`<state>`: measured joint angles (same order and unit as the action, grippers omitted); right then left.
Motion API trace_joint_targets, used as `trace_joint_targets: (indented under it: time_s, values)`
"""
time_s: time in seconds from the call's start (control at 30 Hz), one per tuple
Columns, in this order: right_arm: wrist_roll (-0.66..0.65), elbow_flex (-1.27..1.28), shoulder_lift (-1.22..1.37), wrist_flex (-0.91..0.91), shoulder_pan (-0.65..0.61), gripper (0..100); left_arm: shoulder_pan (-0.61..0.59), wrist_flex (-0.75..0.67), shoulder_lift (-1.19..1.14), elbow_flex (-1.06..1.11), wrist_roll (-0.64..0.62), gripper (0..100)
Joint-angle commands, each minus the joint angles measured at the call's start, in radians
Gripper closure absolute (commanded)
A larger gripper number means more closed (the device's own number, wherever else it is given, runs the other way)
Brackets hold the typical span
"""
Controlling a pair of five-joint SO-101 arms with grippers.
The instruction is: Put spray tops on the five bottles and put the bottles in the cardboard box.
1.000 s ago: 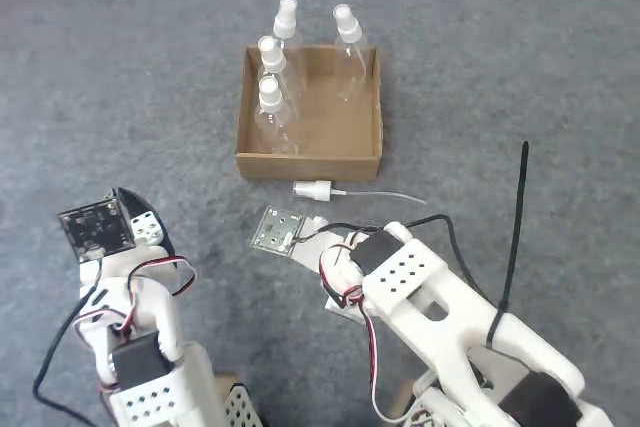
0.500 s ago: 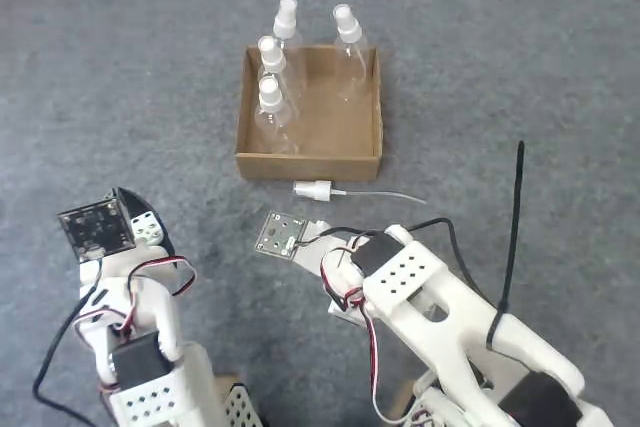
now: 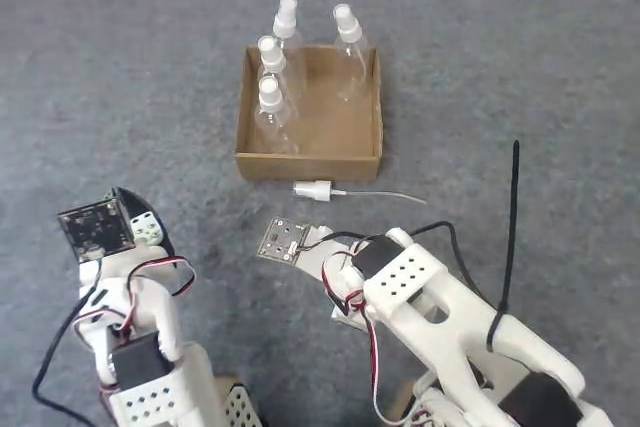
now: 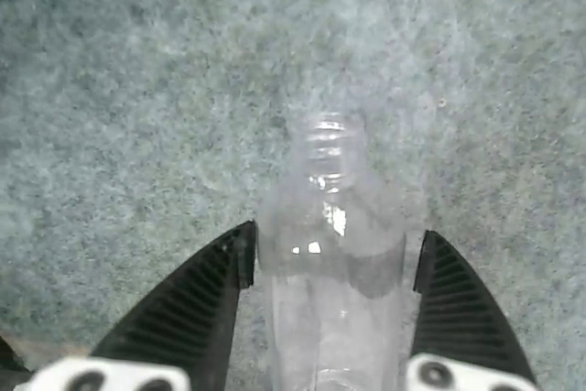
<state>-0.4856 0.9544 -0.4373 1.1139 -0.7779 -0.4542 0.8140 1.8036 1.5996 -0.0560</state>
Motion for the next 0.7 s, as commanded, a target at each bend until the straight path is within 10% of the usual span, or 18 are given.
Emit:
trace_joint_targets:
  time_s: [0.0, 0.67]
  values:
    - [-0.02, -0.003, 0.002, 0.012, -0.001, 78.6, 0.002, -0.034, 0.006, -0.015, 0.002, 99]
    - [0.057, 0.003, -0.414, 0.139, 0.159, 92.6, 0.068, -0.026, 0.006, -0.018, -0.005, 99]
